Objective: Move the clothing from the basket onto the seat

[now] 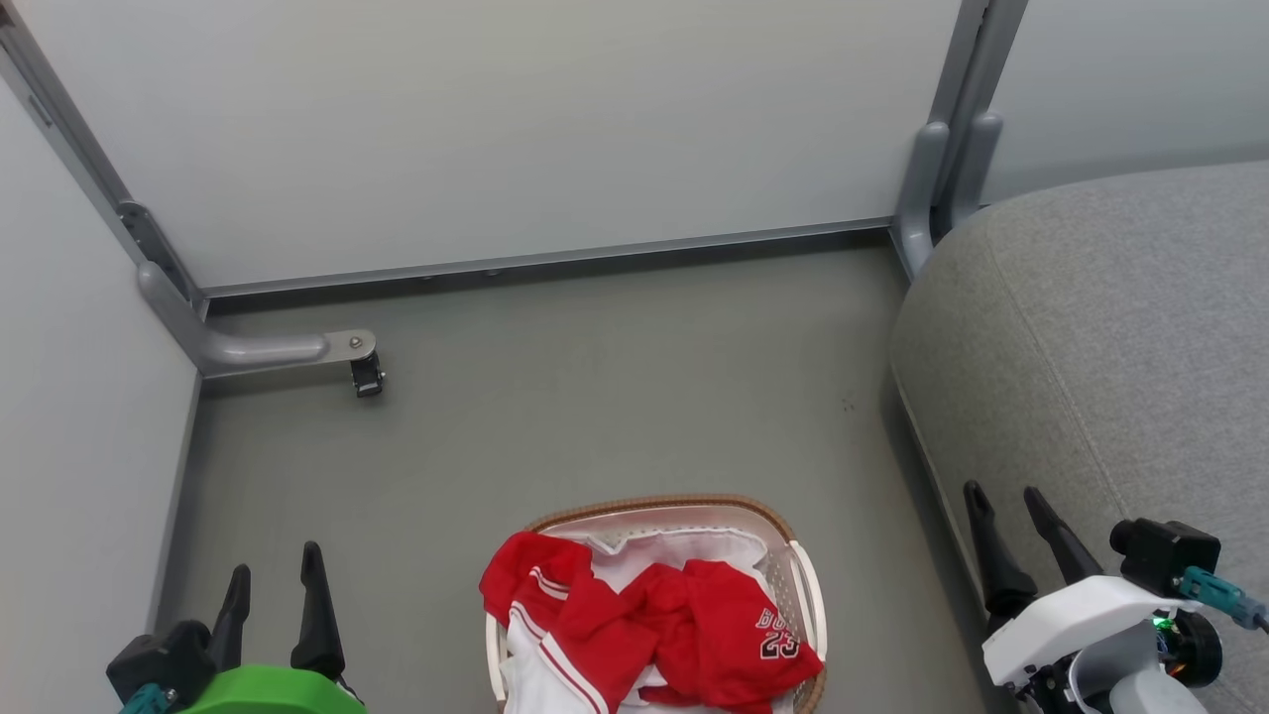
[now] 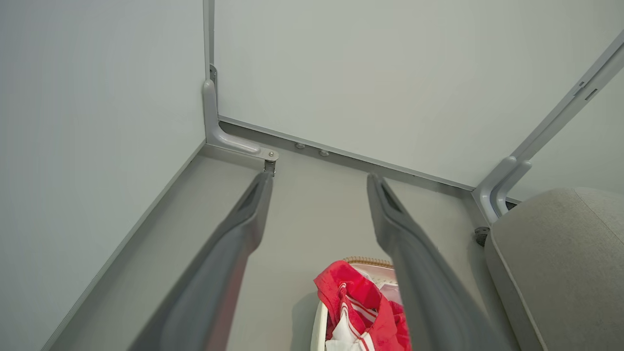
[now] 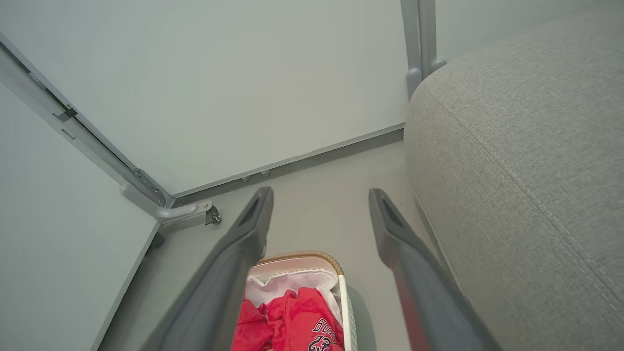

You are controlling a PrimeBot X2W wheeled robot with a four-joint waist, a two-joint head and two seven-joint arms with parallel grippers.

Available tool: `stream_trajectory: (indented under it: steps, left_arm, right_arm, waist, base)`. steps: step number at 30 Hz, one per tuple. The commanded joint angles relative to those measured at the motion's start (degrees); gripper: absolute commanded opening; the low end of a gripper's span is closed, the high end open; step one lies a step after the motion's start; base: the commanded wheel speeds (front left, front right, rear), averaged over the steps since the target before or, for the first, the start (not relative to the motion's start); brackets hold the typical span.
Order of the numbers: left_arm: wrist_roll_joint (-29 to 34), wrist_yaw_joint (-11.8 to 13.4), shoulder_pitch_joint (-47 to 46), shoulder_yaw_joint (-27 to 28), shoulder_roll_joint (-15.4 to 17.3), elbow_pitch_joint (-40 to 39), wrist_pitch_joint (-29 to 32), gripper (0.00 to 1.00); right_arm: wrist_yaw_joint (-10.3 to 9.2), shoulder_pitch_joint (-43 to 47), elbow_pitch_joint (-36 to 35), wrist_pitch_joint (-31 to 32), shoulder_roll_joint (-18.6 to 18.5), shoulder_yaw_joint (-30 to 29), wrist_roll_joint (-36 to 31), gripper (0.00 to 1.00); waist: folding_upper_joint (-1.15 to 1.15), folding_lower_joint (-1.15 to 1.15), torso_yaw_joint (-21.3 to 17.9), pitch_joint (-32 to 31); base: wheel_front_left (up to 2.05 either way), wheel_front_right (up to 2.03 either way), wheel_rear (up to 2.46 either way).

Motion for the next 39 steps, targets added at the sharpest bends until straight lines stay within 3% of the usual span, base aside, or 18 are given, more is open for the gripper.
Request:
stream_trajectory:
  steps: [1,39]
  left_arm:
    - [1.7,0.37,0.31,0.07,0.12,-0.55,-0.61,1.0]
    - [18.92,0.01,1.89,-0.6,-1.28,0.02,-5.2,1.0]
  right_arm:
    - [0.02,0.05,-0.14,-0.59,-0.69,0.21,-1.58,1.0]
    - [0.01,0.59,-0.36,-5.15,-0.33,0.74,-17.72,1.0]
  waist:
    - [0.0,0.0,-0.05,0.05]
    - [0.0,0.0,-0.39,2.19]
  base:
    - [0.0,0.0,0.0]
    - [0.0,0.0,0.0]
